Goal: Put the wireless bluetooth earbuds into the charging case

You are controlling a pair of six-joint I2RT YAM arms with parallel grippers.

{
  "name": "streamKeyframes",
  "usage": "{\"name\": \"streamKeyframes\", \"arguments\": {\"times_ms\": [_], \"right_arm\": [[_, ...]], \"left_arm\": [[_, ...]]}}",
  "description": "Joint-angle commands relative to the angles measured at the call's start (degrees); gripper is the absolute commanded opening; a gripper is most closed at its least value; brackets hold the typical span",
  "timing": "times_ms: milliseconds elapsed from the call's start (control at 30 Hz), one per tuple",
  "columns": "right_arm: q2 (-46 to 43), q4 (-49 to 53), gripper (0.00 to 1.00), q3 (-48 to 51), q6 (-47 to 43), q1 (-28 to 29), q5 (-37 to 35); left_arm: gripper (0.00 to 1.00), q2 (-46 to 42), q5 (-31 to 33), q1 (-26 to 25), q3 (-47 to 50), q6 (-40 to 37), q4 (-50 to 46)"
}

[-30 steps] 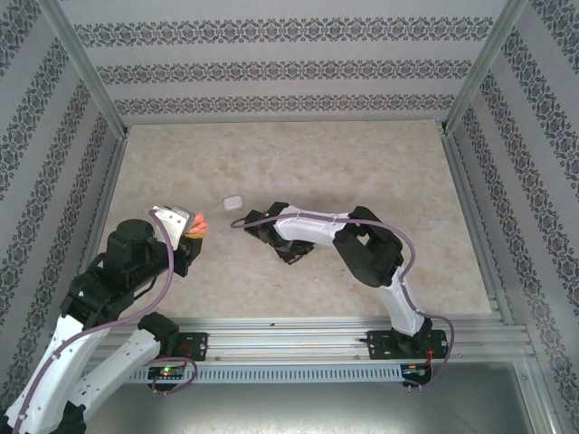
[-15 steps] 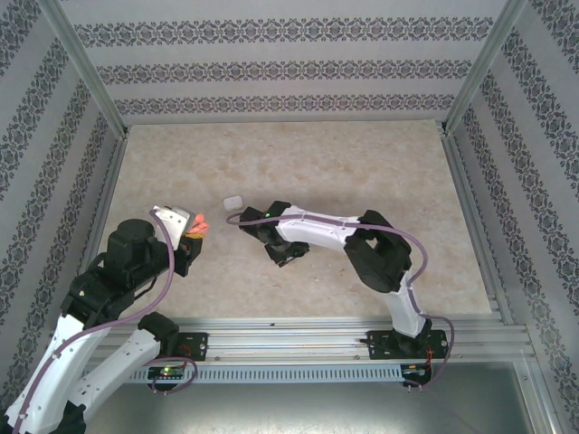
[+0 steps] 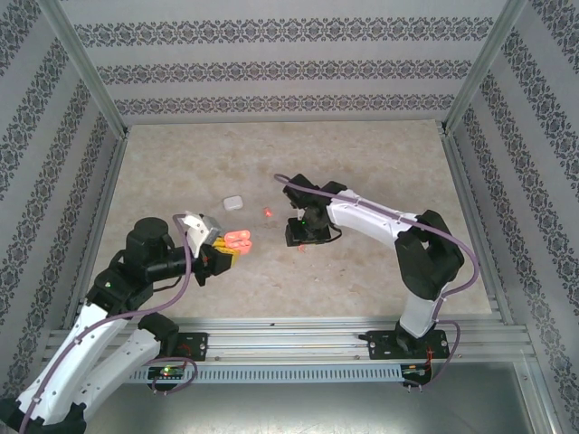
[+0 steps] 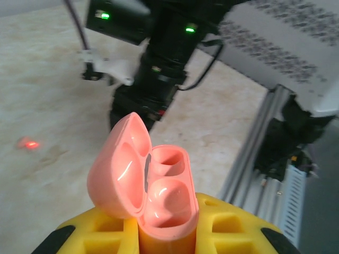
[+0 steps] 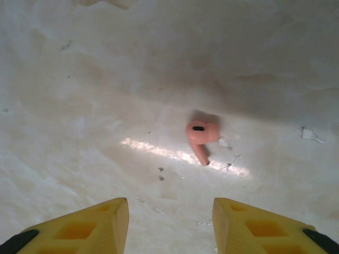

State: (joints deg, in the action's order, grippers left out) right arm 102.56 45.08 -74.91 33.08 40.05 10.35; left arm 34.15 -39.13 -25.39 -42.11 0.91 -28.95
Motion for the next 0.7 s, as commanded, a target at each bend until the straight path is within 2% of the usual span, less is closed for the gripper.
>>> {"name": "streamKeyframes", "arguments": {"times_ms": [0,167,433,667], "right_arm": [[-0.39,-2.42,0.47,2.06,-0.51,-2.82,8.0],[0.8,-2.77,0.49,2.4,-1.98,-5.07,8.74],[6.24,0.51,0.49,-0.97,-6.49,-5.01,4.98],[9.91,1.11,0.5,-3.08,-8.78,-4.73,4.58]], "left_arm": [[0.05,-0.47,-9.96,0.41,2.53,2.42,11.86],[0.04,-0.42,-10.08,0.37,4.45,3.11,15.22],[0.04,0.59,-9.38,0.39,5.63,3.84,16.27],[0.04,1.1,-8.53,0.38,6.38,4.28,16.62]]}}
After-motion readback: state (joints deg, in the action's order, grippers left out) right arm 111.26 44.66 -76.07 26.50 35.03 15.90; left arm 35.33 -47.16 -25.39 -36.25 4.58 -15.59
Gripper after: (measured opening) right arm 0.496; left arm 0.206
